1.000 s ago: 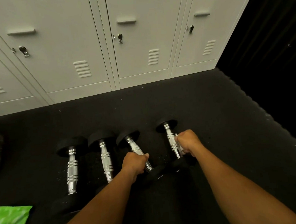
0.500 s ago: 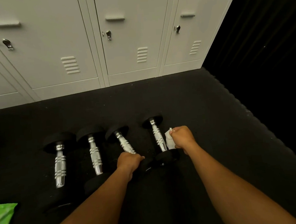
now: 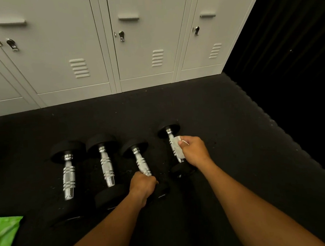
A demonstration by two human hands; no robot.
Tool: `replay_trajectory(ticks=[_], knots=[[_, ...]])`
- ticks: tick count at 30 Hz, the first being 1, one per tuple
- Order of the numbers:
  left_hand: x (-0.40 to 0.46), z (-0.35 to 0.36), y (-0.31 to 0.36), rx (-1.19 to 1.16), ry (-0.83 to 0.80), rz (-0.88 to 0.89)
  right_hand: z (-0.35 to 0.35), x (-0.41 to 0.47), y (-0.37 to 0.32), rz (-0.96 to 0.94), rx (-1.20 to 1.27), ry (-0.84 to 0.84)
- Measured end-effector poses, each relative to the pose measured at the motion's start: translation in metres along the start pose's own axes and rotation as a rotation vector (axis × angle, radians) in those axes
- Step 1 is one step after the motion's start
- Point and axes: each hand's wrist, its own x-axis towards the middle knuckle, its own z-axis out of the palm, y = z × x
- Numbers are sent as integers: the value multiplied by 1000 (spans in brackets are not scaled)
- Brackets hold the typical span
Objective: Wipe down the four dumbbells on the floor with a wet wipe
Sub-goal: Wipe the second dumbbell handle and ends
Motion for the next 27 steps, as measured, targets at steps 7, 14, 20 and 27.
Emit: replay_trajectory(ticks=[7,14,20,27], knots=[[-22,-5,-26,171,-75,86,26,-35,-24,-292,-140,-198],[-44,-24,-46,389,-180,173,62,-65,-17,-680,-548,-454],[-46,-34,-60,465,-272,231,74,-74,4,-845,-909,-590],[-48,-52,-50,591,-406,153,77,-74,5,-802,-1005,-592]])
